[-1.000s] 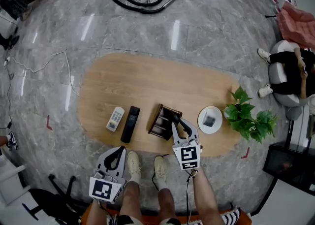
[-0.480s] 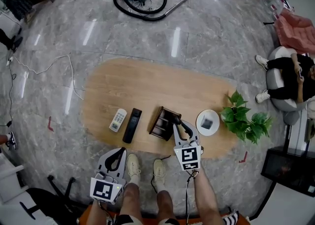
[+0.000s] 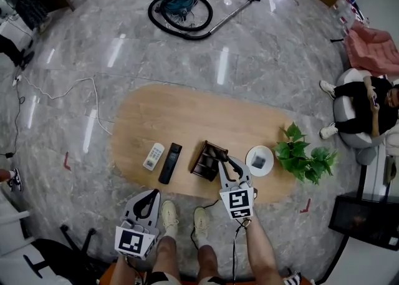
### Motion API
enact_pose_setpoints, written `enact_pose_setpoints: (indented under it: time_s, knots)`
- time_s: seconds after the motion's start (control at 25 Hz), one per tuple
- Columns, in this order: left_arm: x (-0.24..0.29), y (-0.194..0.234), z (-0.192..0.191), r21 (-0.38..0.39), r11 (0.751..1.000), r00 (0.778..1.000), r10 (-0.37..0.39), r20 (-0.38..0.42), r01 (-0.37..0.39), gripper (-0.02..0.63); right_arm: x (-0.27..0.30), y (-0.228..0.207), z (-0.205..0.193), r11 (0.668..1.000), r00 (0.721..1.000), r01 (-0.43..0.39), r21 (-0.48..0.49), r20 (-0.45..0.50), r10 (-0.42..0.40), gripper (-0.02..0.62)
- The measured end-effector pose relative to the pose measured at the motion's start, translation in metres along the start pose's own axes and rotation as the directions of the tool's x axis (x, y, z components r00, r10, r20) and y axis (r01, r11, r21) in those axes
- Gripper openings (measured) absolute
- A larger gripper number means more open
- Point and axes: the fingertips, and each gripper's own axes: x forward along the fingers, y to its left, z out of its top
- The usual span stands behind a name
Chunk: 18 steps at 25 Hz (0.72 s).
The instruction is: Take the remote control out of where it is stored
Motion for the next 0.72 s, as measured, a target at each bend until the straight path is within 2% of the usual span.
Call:
enact_pose_setpoints:
  time_s: [0.32,0.52,0.72]
  knots:
    - [-0.025,0.008,0.029,0.02,0.999,0.999,0.027,0.046,-0.027,0.005,-0.014,0.005,0.039,1.0,0.999,0.004,-0.027,0.042,-0.003,0.083]
    - [-0.039,0.016,0.032,0.023,0.999,0.997,0.045,0.055,-0.047,0.005,-0.018,0.02,0.057,0.997,0.997,-0.025,-0.067,0.071,0.03,0.083]
    - [-0.05,0.027,0.024,0.0,0.998,0.996,0.068,0.062,-0.068,0.006,-0.012,0.042,0.058,0.993,0.995,-0.065,-0.101,0.065,0.072,0.083]
